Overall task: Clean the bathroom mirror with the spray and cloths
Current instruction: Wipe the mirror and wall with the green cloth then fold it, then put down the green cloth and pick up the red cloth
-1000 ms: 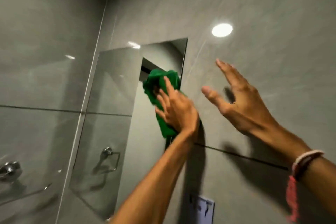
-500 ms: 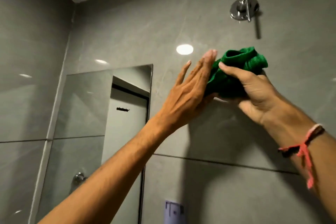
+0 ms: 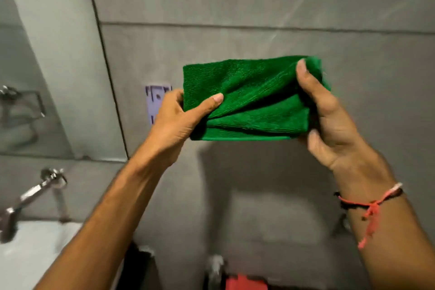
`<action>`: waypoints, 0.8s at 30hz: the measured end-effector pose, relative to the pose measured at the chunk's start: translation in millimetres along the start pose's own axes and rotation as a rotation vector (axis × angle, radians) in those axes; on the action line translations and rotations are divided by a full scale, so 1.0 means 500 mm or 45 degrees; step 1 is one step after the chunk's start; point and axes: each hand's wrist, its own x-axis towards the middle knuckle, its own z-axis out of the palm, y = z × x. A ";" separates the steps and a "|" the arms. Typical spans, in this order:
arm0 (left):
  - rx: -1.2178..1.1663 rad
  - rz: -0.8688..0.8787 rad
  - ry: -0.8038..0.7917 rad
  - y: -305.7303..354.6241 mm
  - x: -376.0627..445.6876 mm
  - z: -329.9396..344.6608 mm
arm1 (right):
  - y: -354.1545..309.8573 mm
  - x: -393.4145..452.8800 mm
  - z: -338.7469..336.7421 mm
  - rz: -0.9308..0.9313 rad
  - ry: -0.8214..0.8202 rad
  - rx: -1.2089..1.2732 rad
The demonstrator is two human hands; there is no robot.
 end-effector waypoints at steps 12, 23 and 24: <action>0.124 -1.508 -0.376 -0.540 -0.482 0.016 | 0.531 -0.424 -0.323 1.460 0.427 0.026; 0.879 -1.510 -0.373 -0.835 -0.697 0.057 | 0.859 -0.566 -0.401 1.741 0.518 -0.750; 1.022 -1.431 -0.406 -0.838 -0.700 0.054 | 0.871 -0.562 -0.402 1.689 0.504 -0.902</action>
